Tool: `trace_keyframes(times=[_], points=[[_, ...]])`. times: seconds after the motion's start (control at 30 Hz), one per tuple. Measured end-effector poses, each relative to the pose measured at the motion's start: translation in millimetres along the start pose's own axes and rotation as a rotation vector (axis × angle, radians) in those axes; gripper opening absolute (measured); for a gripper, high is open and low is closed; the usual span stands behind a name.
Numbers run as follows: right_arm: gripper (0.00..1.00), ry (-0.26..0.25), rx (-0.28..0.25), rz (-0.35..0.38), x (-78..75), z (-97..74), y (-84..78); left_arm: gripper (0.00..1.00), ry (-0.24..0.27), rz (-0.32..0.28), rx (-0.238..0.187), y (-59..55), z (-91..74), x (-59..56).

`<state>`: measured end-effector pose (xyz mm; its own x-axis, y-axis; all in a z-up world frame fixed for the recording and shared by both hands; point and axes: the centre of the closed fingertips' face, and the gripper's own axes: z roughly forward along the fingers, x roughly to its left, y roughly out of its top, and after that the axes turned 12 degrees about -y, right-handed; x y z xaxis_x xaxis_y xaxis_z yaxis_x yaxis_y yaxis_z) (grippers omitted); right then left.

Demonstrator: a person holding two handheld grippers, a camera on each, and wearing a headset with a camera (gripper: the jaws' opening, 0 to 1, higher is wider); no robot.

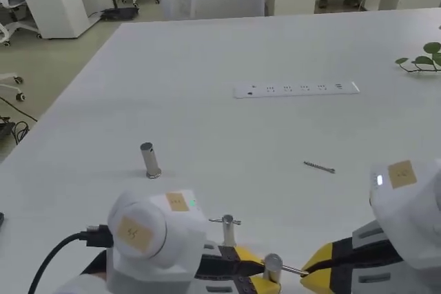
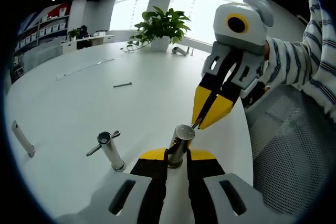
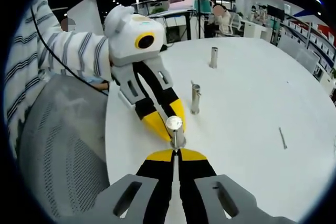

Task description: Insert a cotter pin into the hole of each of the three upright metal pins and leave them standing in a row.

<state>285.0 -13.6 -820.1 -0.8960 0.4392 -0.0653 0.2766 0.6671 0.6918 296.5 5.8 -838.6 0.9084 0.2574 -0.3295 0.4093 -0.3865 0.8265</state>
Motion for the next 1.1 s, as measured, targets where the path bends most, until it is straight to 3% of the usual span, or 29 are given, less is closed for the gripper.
trace_keyframes(times=[0.6, 0.77, 1.1], points=[[0.04, 0.026, -0.013, 0.006, 2.6, 3.6, 3.2, 0.12, -0.006, -0.002, -0.014, 0.5, 3.1, -1.7], [0.11, 0.015, -0.025, -0.011, -0.5, 1.9, 1.4, 0.12, -0.006, -0.004, -0.013, 0.1, 3.0, -2.0], [0.06, 0.012, -0.034, 0.031, -2.1, -1.9, 2.6, 0.12, -0.004, -0.007, -0.014, 0.1, 2.5, -2.2]])
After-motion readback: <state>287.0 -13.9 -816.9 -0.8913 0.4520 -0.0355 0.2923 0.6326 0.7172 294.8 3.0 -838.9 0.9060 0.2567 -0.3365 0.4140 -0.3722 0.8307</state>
